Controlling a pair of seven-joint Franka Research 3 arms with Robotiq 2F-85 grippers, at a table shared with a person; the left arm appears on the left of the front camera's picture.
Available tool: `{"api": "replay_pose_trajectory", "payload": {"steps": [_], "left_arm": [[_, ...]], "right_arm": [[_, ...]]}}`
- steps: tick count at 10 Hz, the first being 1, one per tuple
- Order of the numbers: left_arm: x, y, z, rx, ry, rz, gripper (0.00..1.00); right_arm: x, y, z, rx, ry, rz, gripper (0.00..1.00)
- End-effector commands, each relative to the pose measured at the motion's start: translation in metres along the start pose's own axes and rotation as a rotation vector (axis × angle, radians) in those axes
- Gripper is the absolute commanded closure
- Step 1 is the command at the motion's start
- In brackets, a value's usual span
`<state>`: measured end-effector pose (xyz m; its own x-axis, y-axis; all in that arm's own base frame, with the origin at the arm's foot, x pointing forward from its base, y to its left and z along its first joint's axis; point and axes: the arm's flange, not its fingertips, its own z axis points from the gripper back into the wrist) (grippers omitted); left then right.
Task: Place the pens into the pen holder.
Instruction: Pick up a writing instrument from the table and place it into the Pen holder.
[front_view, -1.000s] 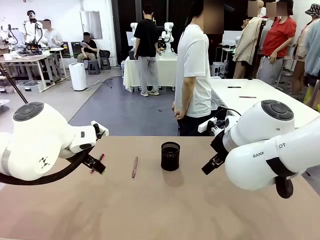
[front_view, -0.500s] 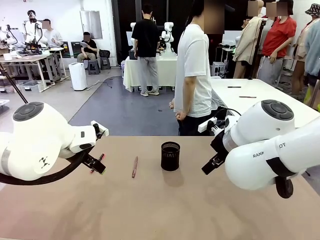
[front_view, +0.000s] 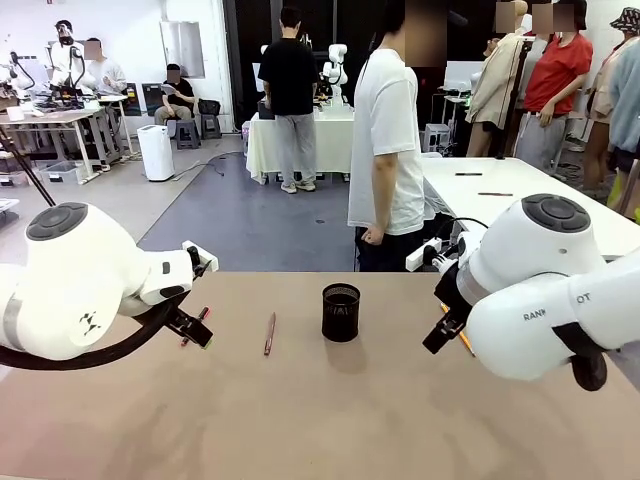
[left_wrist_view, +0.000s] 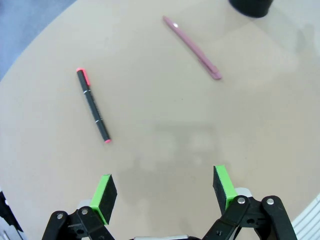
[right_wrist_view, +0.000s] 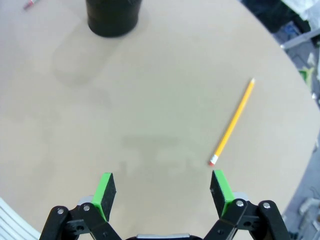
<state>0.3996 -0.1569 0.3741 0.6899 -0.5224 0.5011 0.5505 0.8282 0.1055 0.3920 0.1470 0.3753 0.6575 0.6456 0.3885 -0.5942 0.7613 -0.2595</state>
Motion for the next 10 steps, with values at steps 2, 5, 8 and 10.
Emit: {"api": "replay_pose_trajectory", "payload": {"steps": [2, 5, 8, 10], "left_arm": [[0.001, 0.014, 0.027, -0.146, 0.011, -0.01, 0.0], [0.005, -0.006, 0.025, -0.135, 0.012, -0.002, 0.0], [0.005, -0.006, 0.025, -0.135, 0.012, -0.002, 0.0], [0.005, -0.006, 0.025, -0.135, 0.012, -0.002, 0.0]], "right_arm": [[0.015, 0.035, 0.017, -0.103, 0.089, -0.029, 0.0], [0.005, 0.03, 0.021, -0.083, 0.086, -0.01, 0.0], [0.005, 0.03, 0.021, -0.083, 0.086, -0.01, 0.0], [0.005, 0.03, 0.021, -0.083, 0.086, -0.01, 0.0]]}}
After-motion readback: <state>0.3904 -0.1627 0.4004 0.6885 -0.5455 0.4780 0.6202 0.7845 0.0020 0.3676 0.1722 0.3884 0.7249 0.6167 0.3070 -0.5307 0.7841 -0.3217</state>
